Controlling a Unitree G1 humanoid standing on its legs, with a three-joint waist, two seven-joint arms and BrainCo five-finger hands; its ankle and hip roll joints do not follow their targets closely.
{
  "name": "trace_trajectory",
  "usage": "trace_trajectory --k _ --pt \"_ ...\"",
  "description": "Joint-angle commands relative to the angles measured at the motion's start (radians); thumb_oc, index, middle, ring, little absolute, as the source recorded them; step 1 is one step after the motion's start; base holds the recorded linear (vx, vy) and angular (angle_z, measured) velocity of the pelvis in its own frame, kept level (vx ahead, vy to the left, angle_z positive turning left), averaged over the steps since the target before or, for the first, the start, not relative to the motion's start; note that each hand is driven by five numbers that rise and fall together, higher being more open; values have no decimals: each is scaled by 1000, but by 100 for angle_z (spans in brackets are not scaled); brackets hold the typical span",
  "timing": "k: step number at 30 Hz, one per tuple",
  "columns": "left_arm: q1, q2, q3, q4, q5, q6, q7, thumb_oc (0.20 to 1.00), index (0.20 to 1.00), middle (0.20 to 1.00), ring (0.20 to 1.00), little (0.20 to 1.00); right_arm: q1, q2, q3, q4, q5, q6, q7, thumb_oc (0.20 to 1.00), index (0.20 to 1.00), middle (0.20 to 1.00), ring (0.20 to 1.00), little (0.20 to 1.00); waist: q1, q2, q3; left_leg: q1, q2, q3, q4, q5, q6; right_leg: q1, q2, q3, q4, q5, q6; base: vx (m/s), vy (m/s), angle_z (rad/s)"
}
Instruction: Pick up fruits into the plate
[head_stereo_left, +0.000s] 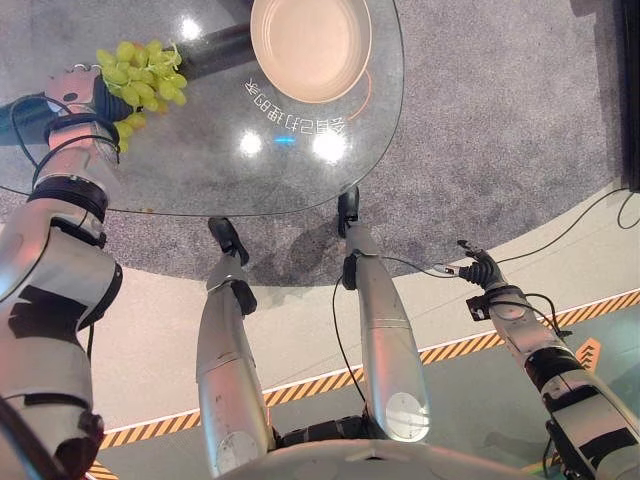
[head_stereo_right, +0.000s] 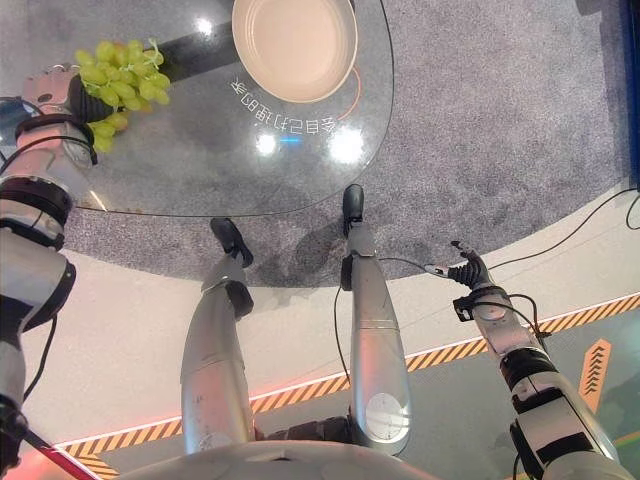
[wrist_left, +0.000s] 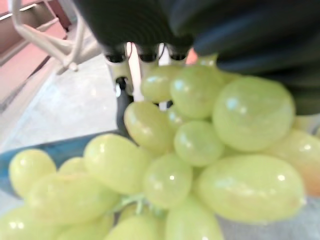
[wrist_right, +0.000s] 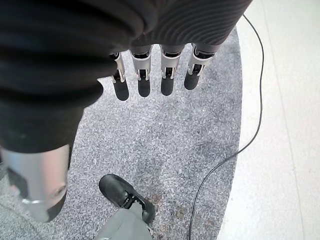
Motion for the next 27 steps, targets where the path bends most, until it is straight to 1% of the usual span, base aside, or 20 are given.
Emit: trace_trajectory --k 1,5,6,7,12,16,17,18,20,25,26,27 --pt "91 3 80 34 -97 -53 67 200 200 200 200 200 98 -20 24 -38 13 -10 -41 1000 1000 1000 1000 1000 -12 -13 -20 -2 -68 -4 57 -113 -14 30 113 -13 22 -77 -21 -15 -9 5" --pt "112 -3 146 -13 -248 -115 141 200 200 200 200 200 116 -5 26 -61 27 -22 -55 1000 1000 1000 1000 1000 -4 -12 -20 17 -70 -5 45 -110 -15 47 114 -16 21 -83 -21 -29 -22 2" --pt "116 -3 177 -32 -282 -143 164 200 200 200 200 200 117 1 24 -73 26 -26 -60 1000 1000 1000 1000 1000 -3 -15 -20 11 -75 6 27 -73 -7 38 110 -22 7 -53 -29 -93 -54 1" --pt "130 -2 205 -64 -316 -165 179 200 200 200 200 200 127 7 22 -89 28 -28 -61 1000 1000 1000 1000 1000 1 -14 -20 26 -77 6 20 -72 -7 52 109 -26 4 -57 -28 -95 -62 2" --pt "209 -5 307 -194 -390 -220 250 200 200 200 200 200 161 40 10 -149 15 -25 -67 1000 1000 1000 1000 1000 25 -11 -20 106 -81 10 -24 -69 -13 131 91 -51 -19 -63 -19 -16 -49 5" --pt "259 0 370 -271 -407 -267 288 200 200 200 200 200 179 58 9 -177 3 -26 -75 1000 1000 1000 1000 1000 41 -8 -20 165 -80 15 -47 -68 -16 191 76 -71 -34 -71 -16 -15 -38 7" --pt "285 0 396 -315 -408 -283 307 200 200 200 200 200 188 64 2 -188 -5 -20 -78 1000 1000 1000 1000 1000 49 -3 -20 200 -82 15 -61 -67 -17 224 69 -79 -40 -76 -14 -7 -15 4" --pt "292 -1 400 -325 -414 -283 310 200 200 200 200 200 190 65 1 -191 -7 -19 -78 1000 1000 1000 1000 1000 50 -2 -20 208 -82 16 -66 -67 -16 231 68 -80 -41 -77 -14 1 -3 4" --pt "322 -5 430 -368 -415 -300 329 200 200 200 200 200 199 68 -7 -199 -13 -13 -76 1000 1000 1000 1000 1000 58 5 -20 248 -82 18 -79 -67 -16 267 61 -89 -42 -87 -12 11 9 5" --pt "389 -15 485 -462 -424 -324 347 200 200 200 200 200 217 76 -28 -205 -26 -22 -65 1000 1000 1000 1000 1000 74 22 -20 334 -82 23 -107 -66 -14 351 47 -106 -46 -110 -12 4 3 1" --pt "412 -19 501 -491 -436 -338 347 200 200 200 200 200 226 75 -38 -224 -21 -31 -51 1000 1000 1000 1000 1000 77 28 -20 360 -84 21 -113 -67 -12 377 45 -108 -46 -116 -12 0 0 0" --pt "418 -20 505 -499 -438 -339 345 200 200 200 200 200 229 76 -41 -231 -15 -33 -44 1000 1000 1000 1000 1000 77 29 -20 368 -84 20 -115 -67 -12 384 44 -108 -46 -117 -12 0 0 0"
